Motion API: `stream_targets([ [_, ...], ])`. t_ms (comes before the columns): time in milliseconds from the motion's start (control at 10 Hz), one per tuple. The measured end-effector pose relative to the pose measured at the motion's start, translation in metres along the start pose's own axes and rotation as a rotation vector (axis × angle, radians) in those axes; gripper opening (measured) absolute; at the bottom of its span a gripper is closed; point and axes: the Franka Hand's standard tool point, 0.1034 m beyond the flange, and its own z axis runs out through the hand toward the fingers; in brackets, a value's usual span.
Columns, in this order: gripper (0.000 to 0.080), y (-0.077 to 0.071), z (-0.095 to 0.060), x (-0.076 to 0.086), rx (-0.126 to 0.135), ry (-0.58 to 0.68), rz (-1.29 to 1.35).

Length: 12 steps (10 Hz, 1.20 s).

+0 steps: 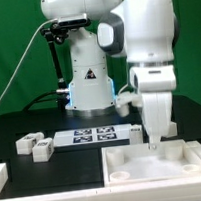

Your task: Assemble one leg

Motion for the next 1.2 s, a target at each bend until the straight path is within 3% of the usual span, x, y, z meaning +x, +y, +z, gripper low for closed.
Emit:
stream_targets([
  [100,0.0649,-0.012,-0.016,0.003,-0.010,-0.001,0.034],
  [200,0.0649,-0.026,-0.028,0.005,-0.005,-0.011,0.073],
  [300,0.0649,-0.031,-0.030,0.006,-0.004,-0.012,0.097],
  [700,0.0649,-0.033,-0.027,0.006,0.004,-0.011,0.263],
  [900,0.0649,-0.064,-0.021,0.018,0.011,0.008,0.580],
  [1200,0.0649,-0.095,-0.014,0.038,0.044,0.002,0.958],
])
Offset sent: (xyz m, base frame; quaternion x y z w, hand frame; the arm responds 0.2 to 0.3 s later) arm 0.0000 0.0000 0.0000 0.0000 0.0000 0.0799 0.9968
